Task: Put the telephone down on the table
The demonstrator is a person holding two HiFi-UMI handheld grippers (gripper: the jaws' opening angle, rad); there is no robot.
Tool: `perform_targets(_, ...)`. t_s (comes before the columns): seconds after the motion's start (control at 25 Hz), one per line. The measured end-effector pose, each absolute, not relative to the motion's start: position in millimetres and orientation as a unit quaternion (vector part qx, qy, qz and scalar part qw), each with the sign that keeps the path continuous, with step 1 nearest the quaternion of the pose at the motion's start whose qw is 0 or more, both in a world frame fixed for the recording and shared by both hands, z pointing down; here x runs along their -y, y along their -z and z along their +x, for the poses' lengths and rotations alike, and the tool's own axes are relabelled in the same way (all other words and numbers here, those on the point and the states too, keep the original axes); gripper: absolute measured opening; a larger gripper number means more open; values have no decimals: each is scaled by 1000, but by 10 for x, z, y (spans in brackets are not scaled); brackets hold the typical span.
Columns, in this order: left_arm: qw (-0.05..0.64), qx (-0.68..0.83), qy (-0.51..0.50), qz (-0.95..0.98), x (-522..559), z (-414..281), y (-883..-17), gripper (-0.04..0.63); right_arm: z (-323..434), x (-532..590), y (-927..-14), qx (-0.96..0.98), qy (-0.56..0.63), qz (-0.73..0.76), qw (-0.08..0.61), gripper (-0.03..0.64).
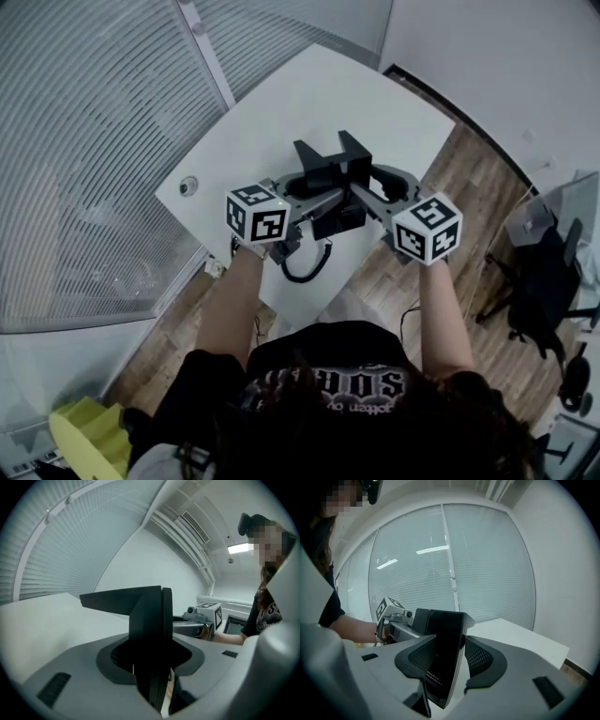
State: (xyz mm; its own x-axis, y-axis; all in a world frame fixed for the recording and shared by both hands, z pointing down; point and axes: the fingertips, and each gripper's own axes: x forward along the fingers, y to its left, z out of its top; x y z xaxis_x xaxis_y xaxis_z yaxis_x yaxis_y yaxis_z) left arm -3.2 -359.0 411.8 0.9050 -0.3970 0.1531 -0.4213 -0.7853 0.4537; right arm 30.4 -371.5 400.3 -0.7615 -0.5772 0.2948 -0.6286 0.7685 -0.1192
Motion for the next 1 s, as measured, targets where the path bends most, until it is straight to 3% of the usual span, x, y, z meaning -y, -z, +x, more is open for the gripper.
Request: perform_targets(1.0, 310, 214, -43, 926, 4246, 125, -4855, 169, 486, 4357, -4774, 909, -189, 351, 122, 202)
